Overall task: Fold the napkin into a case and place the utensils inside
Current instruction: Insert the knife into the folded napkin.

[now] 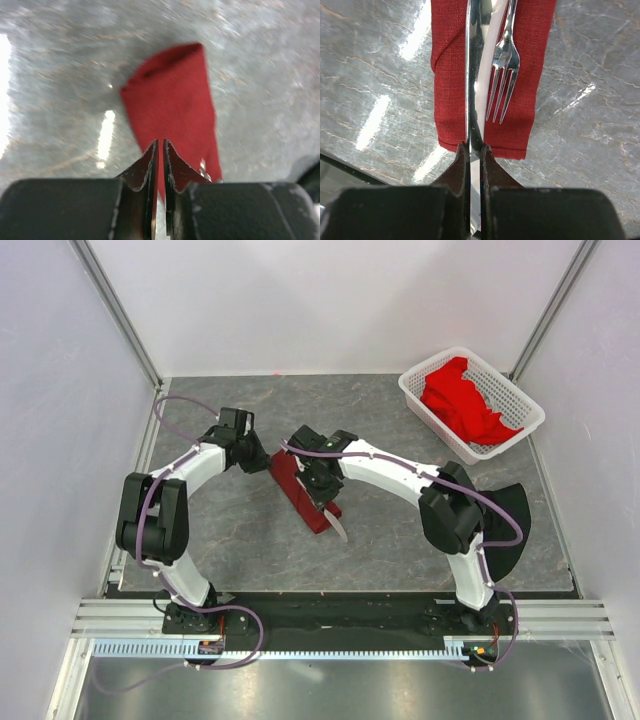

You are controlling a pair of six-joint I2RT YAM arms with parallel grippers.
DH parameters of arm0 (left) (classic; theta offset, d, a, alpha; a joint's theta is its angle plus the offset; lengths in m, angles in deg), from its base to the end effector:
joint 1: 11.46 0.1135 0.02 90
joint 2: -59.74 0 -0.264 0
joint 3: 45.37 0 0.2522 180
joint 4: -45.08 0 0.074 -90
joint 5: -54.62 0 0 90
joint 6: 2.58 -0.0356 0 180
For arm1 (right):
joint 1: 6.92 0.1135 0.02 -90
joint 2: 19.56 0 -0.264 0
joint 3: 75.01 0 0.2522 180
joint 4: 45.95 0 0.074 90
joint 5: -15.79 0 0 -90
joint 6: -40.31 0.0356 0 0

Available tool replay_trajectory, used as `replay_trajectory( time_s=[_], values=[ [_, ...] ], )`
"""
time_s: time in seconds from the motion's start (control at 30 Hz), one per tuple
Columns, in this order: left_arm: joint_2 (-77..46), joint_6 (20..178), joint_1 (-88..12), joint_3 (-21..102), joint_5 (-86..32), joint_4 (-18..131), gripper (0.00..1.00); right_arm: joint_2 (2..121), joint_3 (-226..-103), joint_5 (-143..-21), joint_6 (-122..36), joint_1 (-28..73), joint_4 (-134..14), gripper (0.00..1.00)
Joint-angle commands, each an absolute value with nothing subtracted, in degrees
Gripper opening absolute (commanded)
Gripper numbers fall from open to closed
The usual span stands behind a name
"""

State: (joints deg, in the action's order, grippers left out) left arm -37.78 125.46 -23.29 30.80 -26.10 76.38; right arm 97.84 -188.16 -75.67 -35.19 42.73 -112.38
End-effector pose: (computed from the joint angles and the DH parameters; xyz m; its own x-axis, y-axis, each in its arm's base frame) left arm 0.3469 -0.0785 0.1967 -0.7965 -0.4545 -0.3988 -0.2447 0.8454 -0.4748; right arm 0.2772 0.3277 0.2258 -0.7837 -0.5358 -0.3143 -0.5899 0.8005 0.1061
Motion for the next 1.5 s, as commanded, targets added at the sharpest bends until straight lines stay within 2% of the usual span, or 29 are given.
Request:
replay_trajectory(
  time_s=[0.0, 0.7, 1.23, 1.47],
  values=[
    [-41.2, 123.1, -22.4, 33.5, -26.9, 76.1, 0.12, 100.0, -193.1, -74.6, -36.2, 43.0, -116.5, 0.0],
    [-44.7, 124.2, -21.6, 34.6, -25.4, 72.7, 0.11, 106.4, -199.3, -73.2, -37.4, 43.6, -122.6, 0.0],
    [-47.3, 124.6, -21.1, 36.2, -24.6, 72.4, 0.11, 106.6, -200.3, -72.5, -37.2, 44.3, -124.2, 0.0],
    [-47.1, 124.7, -21.1, 35.6, -23.9, 72.4, 0.1, 110.2, -206.7, -73.0, -36.8, 44.5, -124.9, 0.0]
  ],
)
